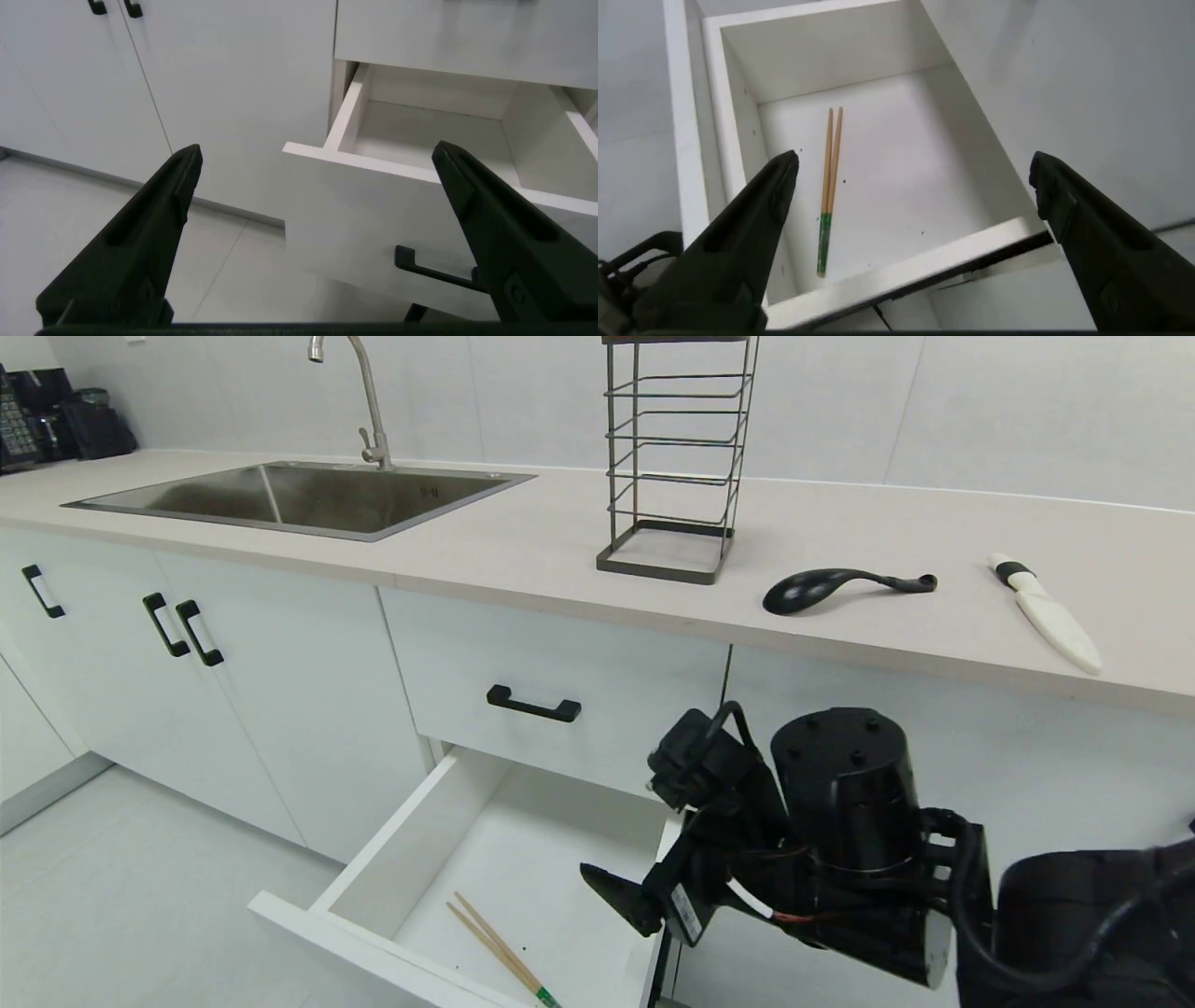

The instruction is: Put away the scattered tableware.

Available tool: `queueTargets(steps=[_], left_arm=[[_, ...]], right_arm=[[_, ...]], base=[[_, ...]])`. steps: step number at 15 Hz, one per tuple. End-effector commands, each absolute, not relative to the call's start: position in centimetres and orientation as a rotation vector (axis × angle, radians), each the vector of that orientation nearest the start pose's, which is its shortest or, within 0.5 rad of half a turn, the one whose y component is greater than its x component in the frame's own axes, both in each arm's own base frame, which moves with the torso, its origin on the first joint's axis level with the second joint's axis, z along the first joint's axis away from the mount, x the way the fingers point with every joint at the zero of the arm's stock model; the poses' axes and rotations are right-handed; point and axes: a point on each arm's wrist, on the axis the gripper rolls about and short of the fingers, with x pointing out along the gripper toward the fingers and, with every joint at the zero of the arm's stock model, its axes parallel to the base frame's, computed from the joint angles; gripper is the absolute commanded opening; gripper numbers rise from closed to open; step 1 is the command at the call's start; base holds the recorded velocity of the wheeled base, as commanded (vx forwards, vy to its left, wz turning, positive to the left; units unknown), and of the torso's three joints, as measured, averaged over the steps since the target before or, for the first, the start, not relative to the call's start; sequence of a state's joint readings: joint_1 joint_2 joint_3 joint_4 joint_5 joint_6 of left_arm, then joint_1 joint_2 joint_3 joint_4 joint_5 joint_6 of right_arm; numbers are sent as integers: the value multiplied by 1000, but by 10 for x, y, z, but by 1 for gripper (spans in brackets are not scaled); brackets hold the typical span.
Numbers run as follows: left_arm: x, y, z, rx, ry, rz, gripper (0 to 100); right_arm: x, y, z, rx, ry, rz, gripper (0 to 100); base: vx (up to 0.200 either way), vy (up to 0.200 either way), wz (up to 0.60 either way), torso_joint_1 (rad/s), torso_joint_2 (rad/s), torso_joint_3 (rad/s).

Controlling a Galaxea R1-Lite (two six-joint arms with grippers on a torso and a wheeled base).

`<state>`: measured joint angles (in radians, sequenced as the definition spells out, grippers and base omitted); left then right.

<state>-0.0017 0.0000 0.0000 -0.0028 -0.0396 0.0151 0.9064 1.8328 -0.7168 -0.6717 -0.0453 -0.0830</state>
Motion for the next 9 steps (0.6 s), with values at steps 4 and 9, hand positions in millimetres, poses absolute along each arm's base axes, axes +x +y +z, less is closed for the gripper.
queueTargets(steps=[4,9], left_arm=[[-23,-1,76,15,-3,-41,100],[-23,-1,76,15,-3,-40,100]], right_arm=[[174,198,153,-238,296,887,100],[159,153,173,-247,187,917,100]], base=[[0,0,0,0,0,0],[0,0,0,0,0,0]])
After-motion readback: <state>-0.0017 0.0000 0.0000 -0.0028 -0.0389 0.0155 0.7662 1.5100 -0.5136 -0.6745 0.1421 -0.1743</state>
